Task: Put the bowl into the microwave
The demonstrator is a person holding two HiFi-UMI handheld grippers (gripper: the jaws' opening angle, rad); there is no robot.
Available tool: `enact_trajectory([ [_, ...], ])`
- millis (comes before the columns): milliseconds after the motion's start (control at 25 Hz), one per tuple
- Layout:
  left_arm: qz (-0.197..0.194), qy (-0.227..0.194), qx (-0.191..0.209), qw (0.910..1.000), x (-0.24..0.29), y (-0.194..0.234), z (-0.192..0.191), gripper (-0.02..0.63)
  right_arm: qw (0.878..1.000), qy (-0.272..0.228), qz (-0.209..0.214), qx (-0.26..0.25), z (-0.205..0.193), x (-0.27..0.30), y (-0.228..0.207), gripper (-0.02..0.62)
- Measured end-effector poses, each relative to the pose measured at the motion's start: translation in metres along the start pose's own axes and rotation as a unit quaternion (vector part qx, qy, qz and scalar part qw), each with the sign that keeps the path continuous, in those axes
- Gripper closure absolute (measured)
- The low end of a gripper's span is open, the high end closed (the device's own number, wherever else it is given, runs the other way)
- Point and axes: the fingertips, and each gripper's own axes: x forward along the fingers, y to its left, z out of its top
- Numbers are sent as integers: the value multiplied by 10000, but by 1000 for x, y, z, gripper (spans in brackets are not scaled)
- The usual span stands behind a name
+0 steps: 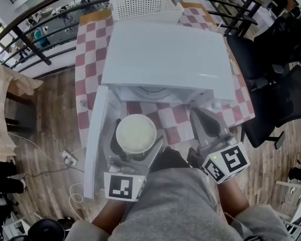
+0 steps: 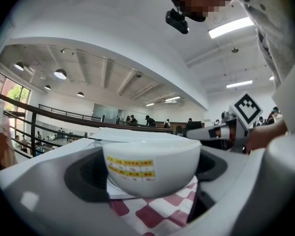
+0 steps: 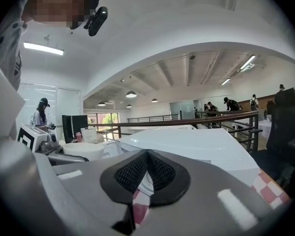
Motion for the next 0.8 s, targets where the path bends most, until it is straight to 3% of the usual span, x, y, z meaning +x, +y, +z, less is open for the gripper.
enact_trajectory([
  [440,-4,67,-76,9999,19,3,-7,101,9999,-56,105,56,4,8,3,597],
  [800,191,267,209,9992,54,17,-34,101,9996,-96,216,154,6,22,-12,597],
])
